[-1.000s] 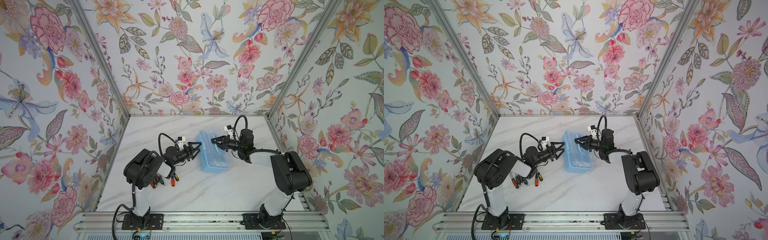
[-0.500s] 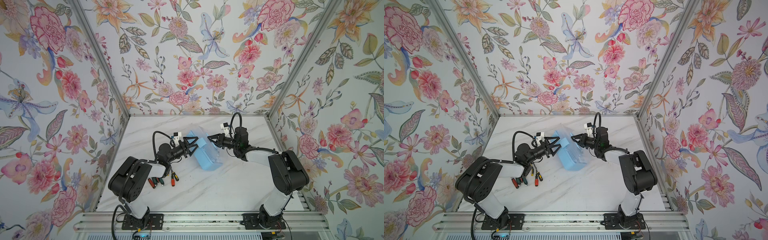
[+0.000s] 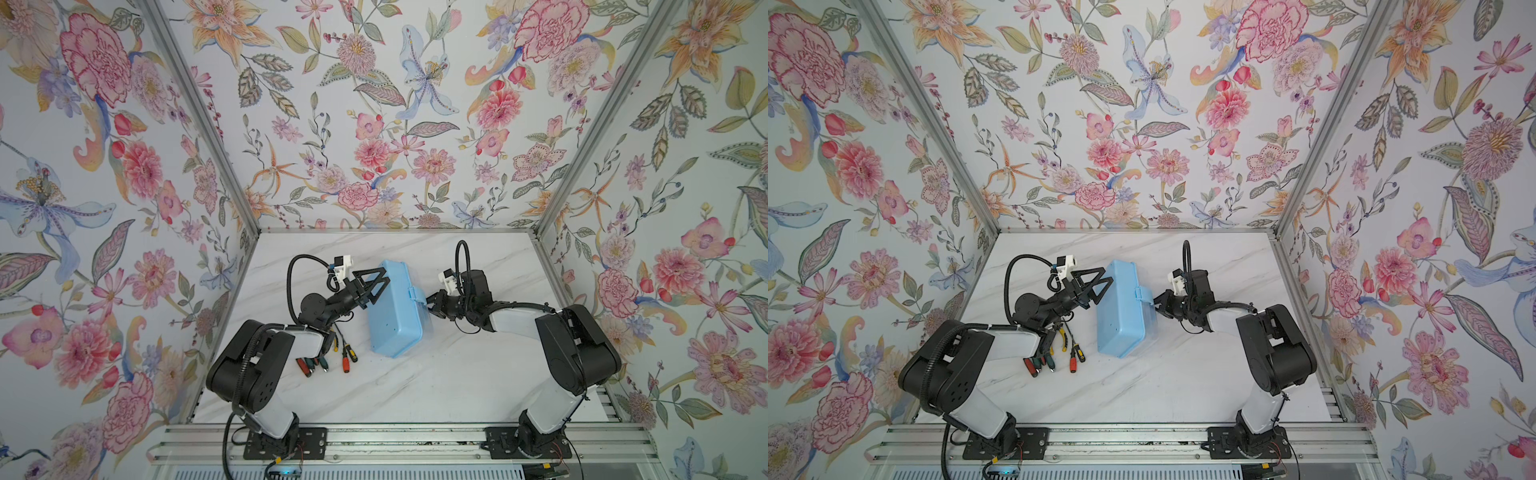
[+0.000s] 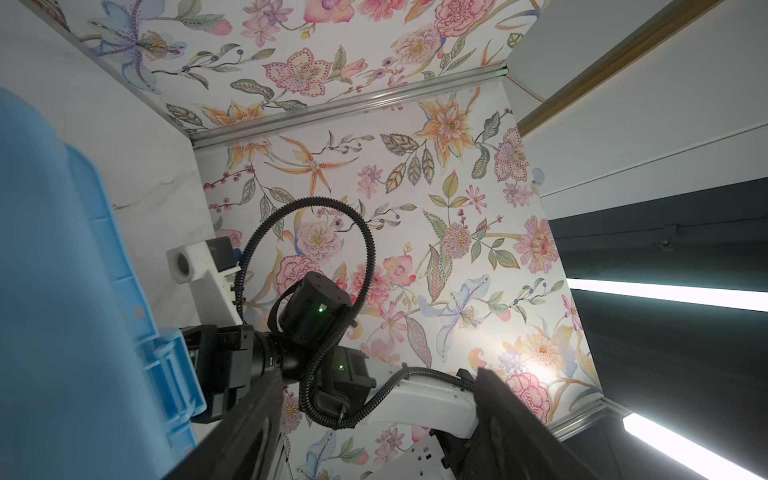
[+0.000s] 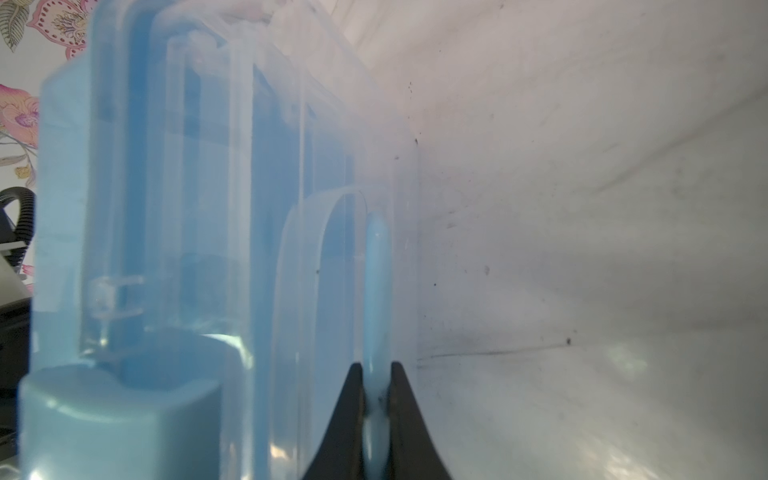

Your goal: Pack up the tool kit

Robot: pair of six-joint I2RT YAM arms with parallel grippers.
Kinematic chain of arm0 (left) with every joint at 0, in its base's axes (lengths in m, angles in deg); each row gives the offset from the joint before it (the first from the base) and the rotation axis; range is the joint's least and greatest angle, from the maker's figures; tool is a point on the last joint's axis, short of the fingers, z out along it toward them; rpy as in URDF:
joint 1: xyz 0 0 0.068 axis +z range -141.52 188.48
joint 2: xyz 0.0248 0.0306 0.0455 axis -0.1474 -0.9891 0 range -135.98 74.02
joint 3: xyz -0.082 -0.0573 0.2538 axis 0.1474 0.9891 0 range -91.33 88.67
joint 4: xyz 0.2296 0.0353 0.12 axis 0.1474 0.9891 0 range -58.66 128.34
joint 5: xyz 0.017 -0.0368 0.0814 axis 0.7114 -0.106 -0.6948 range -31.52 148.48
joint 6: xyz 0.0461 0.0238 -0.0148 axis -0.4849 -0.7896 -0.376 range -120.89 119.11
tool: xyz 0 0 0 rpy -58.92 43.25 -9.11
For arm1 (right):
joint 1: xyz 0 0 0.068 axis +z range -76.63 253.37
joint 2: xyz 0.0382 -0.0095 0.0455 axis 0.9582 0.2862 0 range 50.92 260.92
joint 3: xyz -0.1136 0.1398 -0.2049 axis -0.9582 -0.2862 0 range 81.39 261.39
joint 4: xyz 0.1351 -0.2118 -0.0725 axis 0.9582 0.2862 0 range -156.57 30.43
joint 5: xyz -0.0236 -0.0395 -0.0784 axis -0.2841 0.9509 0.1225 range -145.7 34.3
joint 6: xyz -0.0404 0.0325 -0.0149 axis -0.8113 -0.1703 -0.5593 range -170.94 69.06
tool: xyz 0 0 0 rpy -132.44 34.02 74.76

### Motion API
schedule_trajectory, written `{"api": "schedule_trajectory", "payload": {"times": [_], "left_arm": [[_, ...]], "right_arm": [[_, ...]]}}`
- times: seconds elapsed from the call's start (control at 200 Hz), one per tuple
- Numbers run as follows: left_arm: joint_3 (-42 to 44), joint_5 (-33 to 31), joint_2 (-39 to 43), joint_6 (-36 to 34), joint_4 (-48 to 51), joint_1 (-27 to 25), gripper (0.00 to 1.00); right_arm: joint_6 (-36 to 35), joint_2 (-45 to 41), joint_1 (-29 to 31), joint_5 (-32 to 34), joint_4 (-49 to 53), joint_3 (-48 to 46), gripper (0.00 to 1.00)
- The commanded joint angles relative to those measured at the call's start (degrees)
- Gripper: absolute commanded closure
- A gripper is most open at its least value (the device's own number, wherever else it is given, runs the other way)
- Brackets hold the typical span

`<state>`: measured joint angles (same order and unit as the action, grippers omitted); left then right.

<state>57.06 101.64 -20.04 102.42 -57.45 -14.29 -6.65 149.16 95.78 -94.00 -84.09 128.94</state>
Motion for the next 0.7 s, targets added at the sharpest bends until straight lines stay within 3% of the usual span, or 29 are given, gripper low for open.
{"api": "schedule_trajectory", "payload": {"times": [0.0, 0.41, 0.696], "left_arm": [[-0.10, 1.83, -0.50, -2.82, -11.72, 0.59, 0.24], [1.49, 1.30, -0.32, -7.71, -7.39, 1.54, 0.23], [2.72, 1.04, 0.11, -11.14, -4.68, 1.64, 0.23]], "right_arm": [[-1.84, -3.53, -0.41, 1.78, 4.53, 1.46, 1.00], [-9.84, -16.67, 0.19, 10.63, 28.50, 13.85, 1.00], [-13.45, -13.14, 4.74, 15.98, 37.27, 21.77, 1.00]]}}
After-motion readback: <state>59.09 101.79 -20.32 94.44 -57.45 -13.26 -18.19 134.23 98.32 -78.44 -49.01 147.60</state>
